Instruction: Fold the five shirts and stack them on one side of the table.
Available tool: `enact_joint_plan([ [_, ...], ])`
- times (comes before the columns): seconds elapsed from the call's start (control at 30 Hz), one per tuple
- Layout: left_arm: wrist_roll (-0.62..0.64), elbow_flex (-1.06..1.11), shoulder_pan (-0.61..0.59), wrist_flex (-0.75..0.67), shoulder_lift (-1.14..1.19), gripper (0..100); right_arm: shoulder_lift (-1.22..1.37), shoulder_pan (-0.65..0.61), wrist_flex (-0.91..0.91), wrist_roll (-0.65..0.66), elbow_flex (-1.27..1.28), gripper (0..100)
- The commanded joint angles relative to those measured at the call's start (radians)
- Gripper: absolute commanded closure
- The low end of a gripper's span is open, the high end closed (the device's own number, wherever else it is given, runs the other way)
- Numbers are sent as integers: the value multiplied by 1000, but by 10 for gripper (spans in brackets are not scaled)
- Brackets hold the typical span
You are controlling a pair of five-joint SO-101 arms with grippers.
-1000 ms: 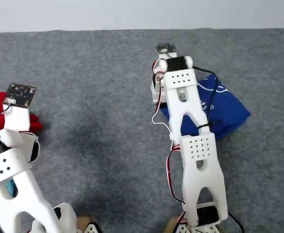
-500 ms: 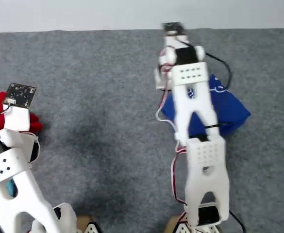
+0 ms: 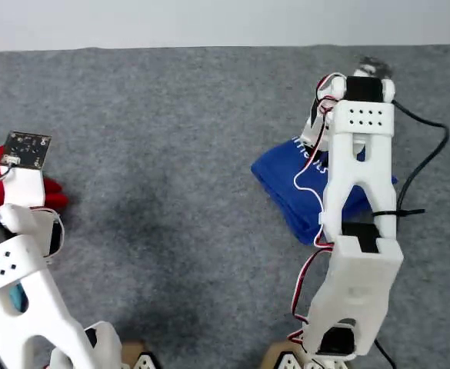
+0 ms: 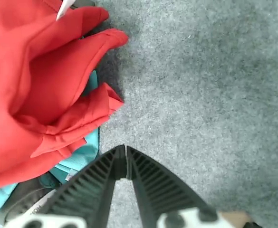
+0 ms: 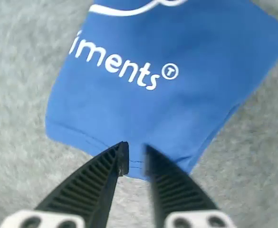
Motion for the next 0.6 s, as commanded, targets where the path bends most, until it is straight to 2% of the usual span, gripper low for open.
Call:
enact_joint_plan([
  [0.0,25,-5,-2,-40,-14,992,25,22,39,-149,-3,709],
  [0.1,25,-4,0,-63,-12,992,125,15,22,-233,-8,543],
  [0.17,25,-5,2,-74,-12,992,185,15,1,-273,-9,490],
  [0.57,25,-1,0,-77,-11,992,332,39,-163,-298,-9,515],
])
